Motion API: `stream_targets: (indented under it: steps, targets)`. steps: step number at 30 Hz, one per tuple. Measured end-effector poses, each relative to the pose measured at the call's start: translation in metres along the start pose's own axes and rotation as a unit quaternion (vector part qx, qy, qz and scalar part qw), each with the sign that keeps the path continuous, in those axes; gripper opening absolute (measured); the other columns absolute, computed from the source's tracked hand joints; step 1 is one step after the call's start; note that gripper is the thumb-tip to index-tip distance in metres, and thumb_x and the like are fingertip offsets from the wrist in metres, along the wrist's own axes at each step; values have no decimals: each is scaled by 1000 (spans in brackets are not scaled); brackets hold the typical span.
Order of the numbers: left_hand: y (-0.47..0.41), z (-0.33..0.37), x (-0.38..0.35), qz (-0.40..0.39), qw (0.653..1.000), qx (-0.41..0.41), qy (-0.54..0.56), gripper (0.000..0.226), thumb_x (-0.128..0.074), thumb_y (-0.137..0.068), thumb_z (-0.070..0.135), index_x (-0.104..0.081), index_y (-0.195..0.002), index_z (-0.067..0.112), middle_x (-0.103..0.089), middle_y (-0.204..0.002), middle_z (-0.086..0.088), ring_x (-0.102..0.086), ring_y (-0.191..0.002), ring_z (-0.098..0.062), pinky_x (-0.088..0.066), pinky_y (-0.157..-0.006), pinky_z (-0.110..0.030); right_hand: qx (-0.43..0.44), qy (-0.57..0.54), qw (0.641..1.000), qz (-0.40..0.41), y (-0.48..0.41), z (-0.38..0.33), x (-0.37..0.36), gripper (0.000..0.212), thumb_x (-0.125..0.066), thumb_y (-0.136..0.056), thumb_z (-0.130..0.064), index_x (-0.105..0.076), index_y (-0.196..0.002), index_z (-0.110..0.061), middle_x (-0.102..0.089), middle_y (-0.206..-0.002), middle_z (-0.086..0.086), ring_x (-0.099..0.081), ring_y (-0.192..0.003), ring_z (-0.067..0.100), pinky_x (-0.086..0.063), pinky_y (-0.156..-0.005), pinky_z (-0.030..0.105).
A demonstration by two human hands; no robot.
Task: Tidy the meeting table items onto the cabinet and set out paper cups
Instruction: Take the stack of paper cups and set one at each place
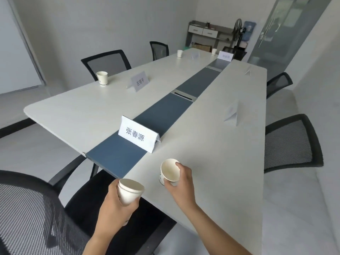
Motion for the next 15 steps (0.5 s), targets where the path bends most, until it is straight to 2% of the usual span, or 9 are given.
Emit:
stream_targets:
  steps: [2,4,6,11,15]
  targets:
    - [-2,-5,10,23,1000,9,7,66,-77,-68,19,-39,-122,18,-57,-97,4,-58,-76,-10,-40,-54,-16,11,25,1000,-5,-10,4,-13,60,-71,-72,-24,-45,-125,-16,-46,-123,5,-47,-115,21,-45,-84,26]
    - [-3,-13,13,38,999,13,4,70,-78,-66,21,-38,-124,18,-57,-106,-1,-59,-87,-19,-44,-65,-23,3,44,999,-5,-18,13,-24,59,-72,-71,-25,-46,-124,-16,-48,-122,6,-48,-114,23,-48,-85,31]
    - [-3,-15,14,48,999,7,1,72,-79,-65,21,-39,-125,16,-56,-107,0,-57,-93,-21,-43,-72,-26,-13,52,998,-12,-24,23,-34,60,-72,-71,-26,-46,-124,-16,-49,-122,6,-48,-114,23,-49,-85,35]
    - [-3,-14,12,57,998,0,-13,73,-79,-65,20,-38,-126,16,-53,-107,2,-55,-95,-20,-41,-77,-28,-38,67,996,-42,-30,42,-50,63,-70,-73,-24,-41,-128,-18,-45,-127,6,-44,-118,23,-47,-88,33]
    - [-2,-15,9,59,998,4,-20,74,-78,-66,19,-37,-127,15,-53,-108,2,-55,-100,-23,-42,-79,-30,-20,73,995,-64,-26,42,-49,67,-68,-75,-22,-35,-133,-19,-42,-131,7,-40,-121,24,-44,-92,31]
Point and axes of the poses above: each hand's wrist, its own y-axis away from the middle knuckle, its own x-axis out of the back of the hand, z = x × y, the point moved 8 cm from there along -y, towards the middle knuckle
